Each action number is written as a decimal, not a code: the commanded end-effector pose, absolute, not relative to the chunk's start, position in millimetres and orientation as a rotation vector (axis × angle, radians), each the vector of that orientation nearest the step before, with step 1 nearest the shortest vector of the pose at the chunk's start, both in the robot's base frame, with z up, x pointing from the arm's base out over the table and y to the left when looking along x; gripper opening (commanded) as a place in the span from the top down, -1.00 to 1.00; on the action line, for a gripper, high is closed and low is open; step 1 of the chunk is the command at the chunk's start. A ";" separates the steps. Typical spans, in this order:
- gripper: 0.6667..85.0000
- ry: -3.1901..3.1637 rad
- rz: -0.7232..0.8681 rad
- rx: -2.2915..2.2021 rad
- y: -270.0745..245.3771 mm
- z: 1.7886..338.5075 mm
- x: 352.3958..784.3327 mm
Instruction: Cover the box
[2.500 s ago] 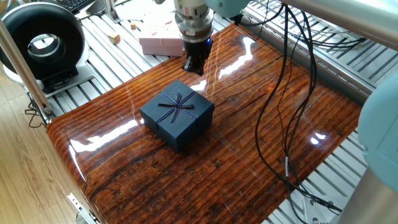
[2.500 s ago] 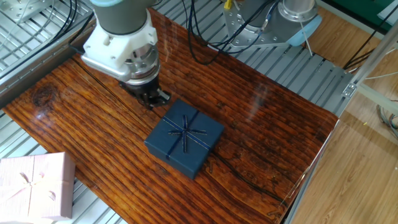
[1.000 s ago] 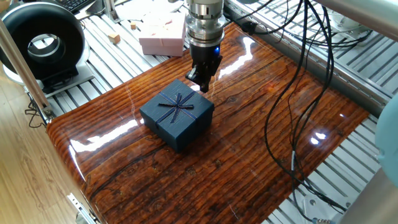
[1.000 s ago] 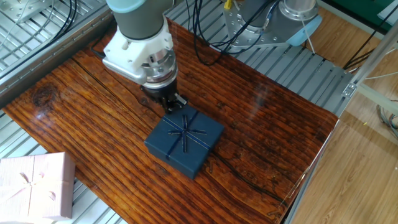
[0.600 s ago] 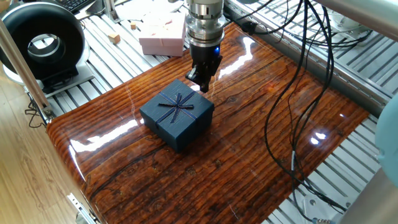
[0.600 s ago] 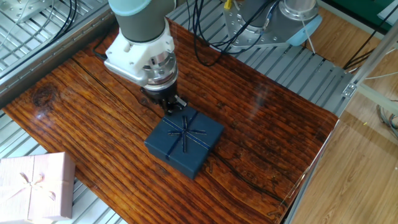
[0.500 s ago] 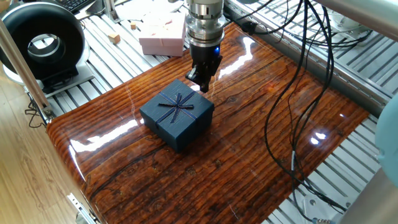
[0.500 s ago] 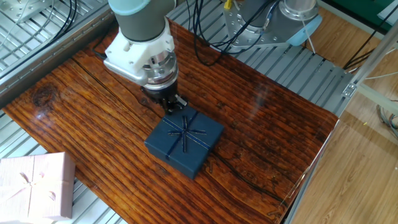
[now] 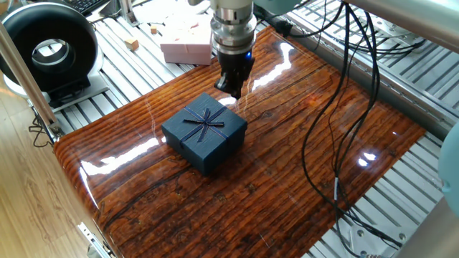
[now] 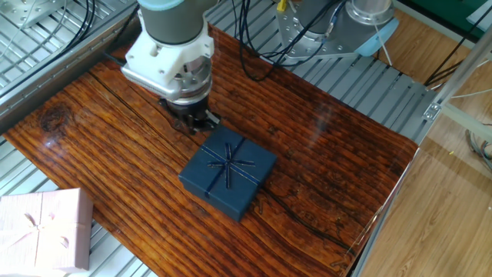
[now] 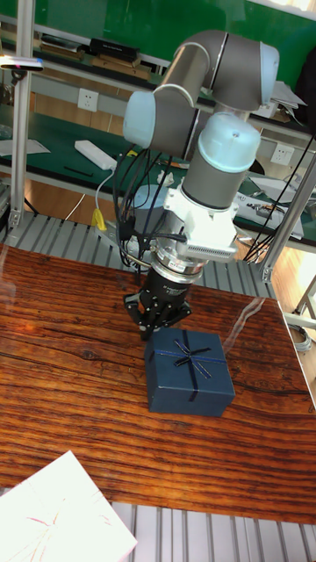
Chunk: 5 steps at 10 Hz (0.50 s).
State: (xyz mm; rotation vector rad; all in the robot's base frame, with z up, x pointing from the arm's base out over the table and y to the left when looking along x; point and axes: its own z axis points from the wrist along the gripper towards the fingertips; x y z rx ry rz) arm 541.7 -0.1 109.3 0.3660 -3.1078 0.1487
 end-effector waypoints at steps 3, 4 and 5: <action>0.99 -3.121 0.188 0.476 -17.9 113.4 554.8; 0.99 -3.123 0.164 0.483 -13.4 111.9 555.9; 0.99 -3.126 0.165 0.484 -13.6 112.2 556.8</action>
